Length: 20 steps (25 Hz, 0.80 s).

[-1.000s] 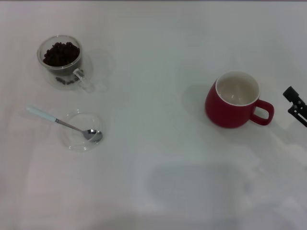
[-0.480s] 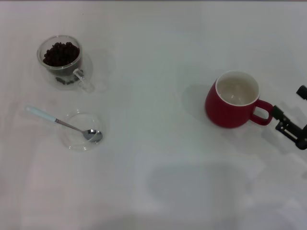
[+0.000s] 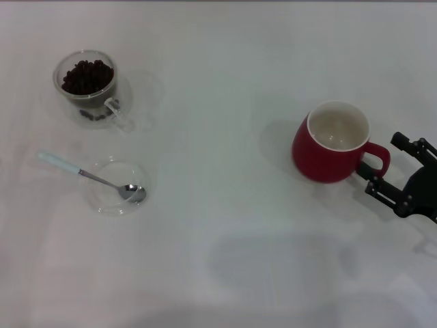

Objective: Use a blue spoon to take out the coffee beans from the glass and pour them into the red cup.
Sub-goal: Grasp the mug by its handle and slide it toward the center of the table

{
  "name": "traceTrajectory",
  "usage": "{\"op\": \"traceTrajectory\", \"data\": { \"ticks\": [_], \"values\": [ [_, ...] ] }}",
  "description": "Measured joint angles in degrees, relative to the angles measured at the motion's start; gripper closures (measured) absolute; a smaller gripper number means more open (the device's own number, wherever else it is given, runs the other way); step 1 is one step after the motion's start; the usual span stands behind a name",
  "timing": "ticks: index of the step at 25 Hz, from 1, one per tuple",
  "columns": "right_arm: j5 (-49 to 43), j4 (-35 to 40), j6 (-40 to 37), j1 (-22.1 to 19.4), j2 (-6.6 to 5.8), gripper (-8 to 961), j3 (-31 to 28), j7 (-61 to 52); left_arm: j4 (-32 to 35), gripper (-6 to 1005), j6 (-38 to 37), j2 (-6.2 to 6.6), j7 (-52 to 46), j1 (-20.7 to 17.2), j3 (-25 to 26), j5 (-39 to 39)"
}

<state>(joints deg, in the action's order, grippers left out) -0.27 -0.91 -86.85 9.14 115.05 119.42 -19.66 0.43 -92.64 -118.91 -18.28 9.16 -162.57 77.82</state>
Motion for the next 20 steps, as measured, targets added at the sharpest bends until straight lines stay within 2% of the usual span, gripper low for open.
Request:
{"op": "traceTrajectory", "data": {
  "ticks": [7, 10, 15, 20],
  "values": [
    [0.01, 0.28, 1.75, 0.77, 0.00, 124, 0.75, 0.35, 0.00, 111, 0.08, 0.00, -0.05, -0.03, 0.06, -0.04],
    [0.01, 0.30, 2.02, 1.13, -0.01, 159, 0.80, 0.40, 0.00, 111, 0.19, 0.00, -0.01, 0.12, 0.18, -0.04],
    [0.02, 0.30, 2.38, 1.60, -0.07, 336, 0.86, 0.49, 0.01, 111, 0.89, 0.04, 0.05, 0.50, 0.23, -0.01],
    [0.02, 0.30, 3.12, 1.99, -0.09, 433, 0.90, 0.50, 0.01, 112, 1.02, 0.09, 0.14, 0.75, 0.24, 0.10]
  ]
}}
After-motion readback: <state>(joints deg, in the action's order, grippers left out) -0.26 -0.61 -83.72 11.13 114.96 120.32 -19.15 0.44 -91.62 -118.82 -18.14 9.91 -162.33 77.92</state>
